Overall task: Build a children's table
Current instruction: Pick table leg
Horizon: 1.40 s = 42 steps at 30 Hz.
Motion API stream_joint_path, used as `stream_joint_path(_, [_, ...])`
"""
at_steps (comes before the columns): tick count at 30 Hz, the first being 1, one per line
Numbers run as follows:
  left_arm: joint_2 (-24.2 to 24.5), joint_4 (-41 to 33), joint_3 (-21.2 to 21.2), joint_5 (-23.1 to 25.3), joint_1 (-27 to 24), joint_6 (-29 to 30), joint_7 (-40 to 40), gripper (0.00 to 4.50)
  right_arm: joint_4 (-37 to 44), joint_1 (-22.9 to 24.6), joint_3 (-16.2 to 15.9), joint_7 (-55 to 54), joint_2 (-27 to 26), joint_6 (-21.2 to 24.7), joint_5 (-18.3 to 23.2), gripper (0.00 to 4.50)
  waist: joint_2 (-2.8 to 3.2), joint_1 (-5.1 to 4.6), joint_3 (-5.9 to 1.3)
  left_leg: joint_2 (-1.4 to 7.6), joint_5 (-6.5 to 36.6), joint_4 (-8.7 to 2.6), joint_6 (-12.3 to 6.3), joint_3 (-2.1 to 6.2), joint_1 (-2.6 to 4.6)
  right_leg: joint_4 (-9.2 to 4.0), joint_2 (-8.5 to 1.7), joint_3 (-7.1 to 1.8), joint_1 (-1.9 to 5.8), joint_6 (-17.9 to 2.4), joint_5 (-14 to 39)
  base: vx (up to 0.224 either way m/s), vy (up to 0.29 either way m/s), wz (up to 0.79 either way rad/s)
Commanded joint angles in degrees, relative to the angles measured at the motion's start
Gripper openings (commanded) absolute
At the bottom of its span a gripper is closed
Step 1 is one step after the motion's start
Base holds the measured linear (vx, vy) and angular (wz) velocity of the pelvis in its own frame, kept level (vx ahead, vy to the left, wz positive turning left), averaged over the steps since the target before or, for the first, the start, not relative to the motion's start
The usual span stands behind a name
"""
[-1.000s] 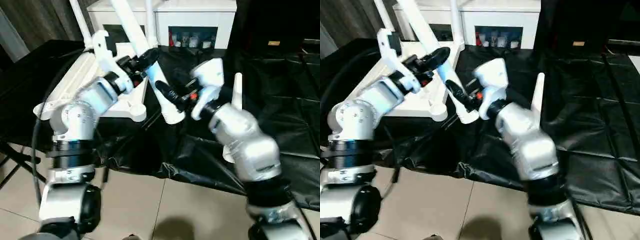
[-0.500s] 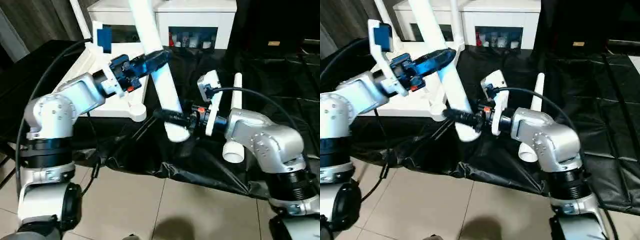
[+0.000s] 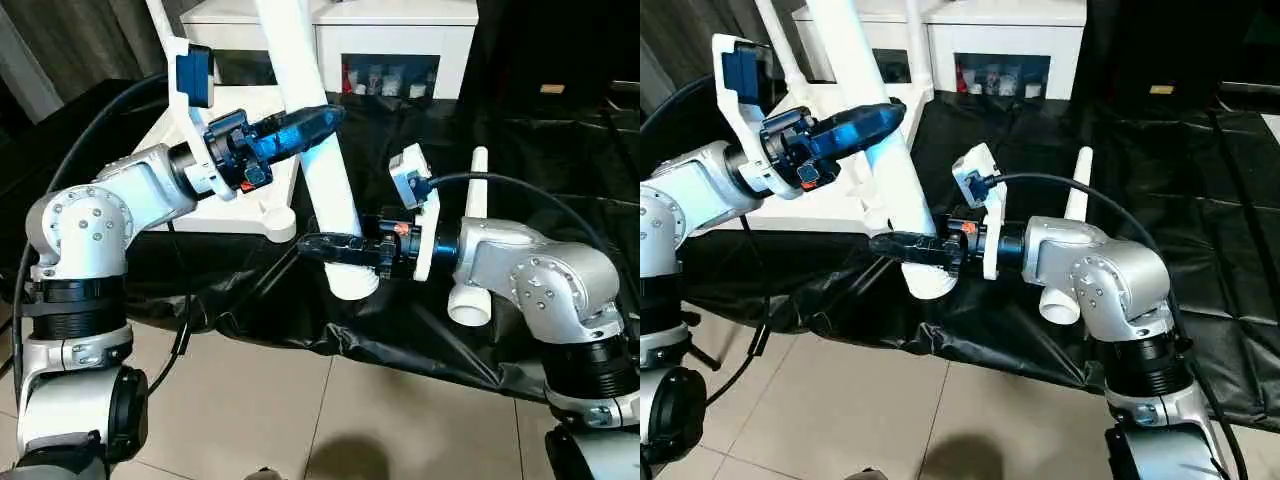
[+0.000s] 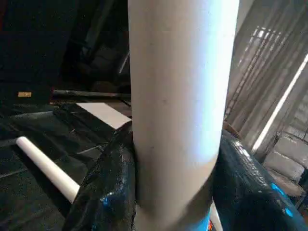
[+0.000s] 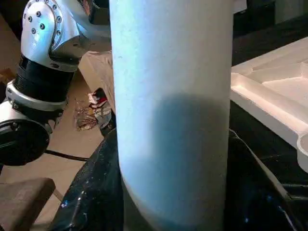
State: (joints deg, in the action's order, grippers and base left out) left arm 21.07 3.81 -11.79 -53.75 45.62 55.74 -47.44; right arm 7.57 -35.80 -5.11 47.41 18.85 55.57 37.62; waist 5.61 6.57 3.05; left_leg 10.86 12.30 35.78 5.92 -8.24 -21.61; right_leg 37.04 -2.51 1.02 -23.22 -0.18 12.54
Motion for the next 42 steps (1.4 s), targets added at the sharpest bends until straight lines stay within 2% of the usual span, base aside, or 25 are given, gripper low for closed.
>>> stream_joint_path(1, [0.20,-1.26,1.74,-1.22,-0.08,0.81,-3.58,1.84,-1.81,-0.58,1.44,-3.08,0.53,-0.44,-1.39,1.98,-0.58,0.22,-4.51,0.37,-1.44,-3.32,1.03,-0.08,-0.05,-3.34,-3.38,-1.78,4.01,-11.42,-5.31,0.000,0.000,0.00])
stream_joint_path(3, [0.00,-1.17,1.68,-0.60,-0.18,-0.11,-3.24,1.84,-2.56,-0.75,1.81,-4.62,-0.22,-1.20,-2.16,1.98,-0.64,0.20,-4.47,0.35,-1.08,-3.34,1.10,-0.10,-0.06,-3.43,-3.43,-1.81,4.06,-11.40,-4.70,0.000,0.000,0.00])
stream_joint_path(5, [-1.06,0.49,1.45,3.16,0.20,-3.92,0.58,1.84,-3.42,-1.10,1.91,-7.79,-1.18,-3.26,-4.72,1.97,-0.59,0.14,-4.48,0.37,-1.07,-3.34,1.16,-0.10,-0.10,-3.46,-3.46,-1.78,4.04,-11.27,-4.38,0.000,0.000,0.00])
stream_joint_path(6, [-1.06,0.49,1.45,3.16,0.20,-3.92,0.58,1.84,-3.42,-1.10,1.91,-7.79,-1.18,-3.26,-4.72,1.97,-0.61,0.12,-4.49,0.40,-1.27,-3.35,1.16,-0.06,-0.10,-3.55,-3.44,-1.77,4.01,-11.10,-4.39,0.000,0.000,0.00])
stream_joint_path(7, [-2.82,5.23,0.58,8.23,2.20,-7.69,9.06,2.19,-4.18,-1.40,2.26,-12.36,-3.04,-6.25,-7.74,1.97,-0.52,0.05,-4.49,0.39,-1.44,-3.29,1.31,-0.08,-0.14,-3.52,-3.38,-1.75,4.05,-10.95,-4.78,0.000,0.000,0.00])
stream_joint_path(9, [-3.37,6.88,0.16,9.72,2.86,-9.50,11.29,2.54,-4.46,-1.56,2.66,-14.20,-3.99,-6.91,-8.44,1.95,-0.53,0.05,-4.58,0.28,-0.82,-3.34,1.78,-0.12,0.14,-3.82,-3.50,-1.78,4.00,-10.58,-3.25,0.000,0.000,0.00])
stream_joint_path(10, [-4.02,7.59,-0.13,11.06,3.07,-11.13,13.55,2.54,-5.12,-1.83,2.33,-17.91,-5.45,-8.69,-10.92,1.94,-0.58,0.04,-4.43,0.43,-0.18,-3.60,2.16,0.04,-0.02,-3.78,-3.54,-1.79,4.06,-10.35,-2.30,0.000,0.000,0.00])
stream_joint_path(11, [-4.32,7.59,-0.20,11.46,3.03,-11.73,14.27,2.67,-5.28,-1.88,2.01,-19.19,-5.90,-9.43,-11.96,1.93,-0.24,0.01,-4.47,0.50,-0.39,-3.58,2.52,0.07,-0.02,-3.75,-3.61,-1.78,3.88,-10.08,-2.19,0.000,0.000,0.00])
stream_joint_path(12, [-5.49,6.54,0.32,12.63,2.60,-12.90,16.34,2.79,-5.82,-1.82,1.27,-23.66,-7.89,-11.71,-14.94,1.92,-0.55,-0.10,-4.48,0.35,0.04,-3.63,2.93,0.01,0.06,-3.88,-3.51,-1.73,3.95,-9.69,-1.62,0.000,0.000,0.00])
stream_joint_path(13, [-5.83,6.16,0.60,13.11,2.45,-13.35,16.92,2.89,-5.98,-1.77,1.47,-24.97,-8.66,-11.88,-15.27,1.92,-0.45,-0.19,-4.53,0.46,-0.36,-3.63,3.31,0.04,0.00,-3.76,-3.60,-1.75,3.85,-9.61,-2.11,0.000,0.000,0.00])
stream_joint_path(15, [-6.29,5.95,0.89,13.60,2.39,-13.79,17.83,3.02,-6.28,-1.71,1.82,-26.32,-9.44,-11.87,-15.38,1.91,-0.63,-0.05,-4.65,0.28,-0.96,-3.51,3.03,0.01,-0.08,-3.52,-3.53,-1.84,4.09,-9.57,-4.08,0.000,0.000,0.00])
stream_joint_path(16, [-6.78,5.85,1.13,14.29,2.44,-14.44,18.88,3.11,-6.45,-1.63,1.77,-27.00,-9.88,-12.07,-15.62,1.91,-0.50,-0.05,-4.65,0.29,-1.36,-3.48,2.75,0.04,-0.11,-3.47,-3.49,-1.83,4.06,-9.55,-5.37,0.000,0.000,0.00])
stream_joint_path(20, [-11.07,7.47,2.28,18.41,4.26,-17.30,26.84,3.45,-6.94,-0.76,-0.22,-31.29,-12.65,-15.29,-18.97,1.91,-0.58,-0.12,-4.66,0.36,-1.60,-3.41,2.50,0.06,-0.22,-3.36,-3.46,-1.75,4.05,-9.53,-7.14,0.000,0.000,0.00])
stream_joint_path(23, [-12.68,9.57,2.52,19.46,4.89,-17.99,28.85,3.47,-7.35,-0.78,-1.06,-32.96,-13.85,-17.01,-20.56,1.91,-0.67,-0.09,-4.61,0.23,-1.03,-3.41,2.33,0.00,-0.24,-3.54,-3.52,-1.84,4.01,-9.51,-6.19,0.000,0.000,0.00])
stream_joint_path(25, [-14.53,11.99,2.40,19.82,5.17,-17.64,31.02,3.47,-7.81,-0.88,-2.87,-35.31,-15.25,-19.60,-23.67,1.91,-0.49,-0.08,-4.55,0.25,-0.89,-3.40,2.61,0.04,-0.26,-3.58,-3.56,-1.85,3.93,-9.40,-5.75,0.000,0.000,0.00])
stream_joint_path(26, [-14.53,11.99,2.40,19.82,5.17,-17.64,31.02,3.47,-7.81,-0.88,-2.87,-35.31,-15.25,-19.60,-23.67,1.91,-0.50,-0.07,-4.63,0.22,-0.61,-3.40,2.66,0.04,-0.17,-3.55,-3.55,-1.86,4.01,-9.41,-5.61,0.000,0.000,0.00])
stream_joint_path(29, [-15.79,12.13,1.12,19.30,5.29,-17.69,32.36,3.47,-7.85,-0.78,-5.26,-36.57,-15.24,-21.78,-26.81,1.91,-0.45,-0.21,-4.64,0.20,-0.94,-3.41,2.61,0.18,-0.29,-3.41,-3.46,-1.82,4.11,-9.20,-7.15,0.000,0.000,0.00])
stream_joint_path(31, [-15.96,12.11,1.01,19.34,5.33,-17.77,32.58,3.47,-7.90,-0.74,-5.48,-36.70,-15.27,-22.01,-27.15,1.91,-0.48,-0.22,-4.65,0.14,-0.94,-3.33,2.62,0.13,-0.30,-3.38,-3.44,-1.85,4.11,-9.26,-7.79,0.000,0.000,0.00])
stream_joint_path(33, [-16.17,12.43,0.50,19.49,5.77,-17.77,33.72,3.20,-8.05,-0.53,-5.90,-37.48,-15.52,-22.70,-28.22,1.91,-0.51,-0.21,-4.59,0.17,-0.53,-3.39,2.45,0.13,-0.26,-3.46,-3.46,-1.87,4.07,-9.30,-7.25,0.000,0.000,0.00])
stream_joint_path(36, [-16.34,13.63,-0.32,19.46,6.45,-18.11,35.14,3.09,-8.52,-0.36,-6.48,-38.62,-15.69,-24.28,-30.37,1.91,-0.49,-0.23,-4.56,0.22,0.01,-3.43,2.48,0.13,-0.23,-3.53,-3.49,-1.90,4.04,-9.18,-6.13,0.000,0.000,0.00])
stream_joint_path(42, [-16.12,14.09,-0.94,19.41,6.61,-18.62,35.63,2.57,-9.20,-0.39,-6.69,-38.91,-15.69,-25.25,-31.48,1.91,-0.52,-0.24,-4.60,0.19,-0.31,-3.38,2.27,0.15,-0.26,-3.47,-3.48,-1.89,4.05,-9.09,-6.88,0.000,0.000,0.00])
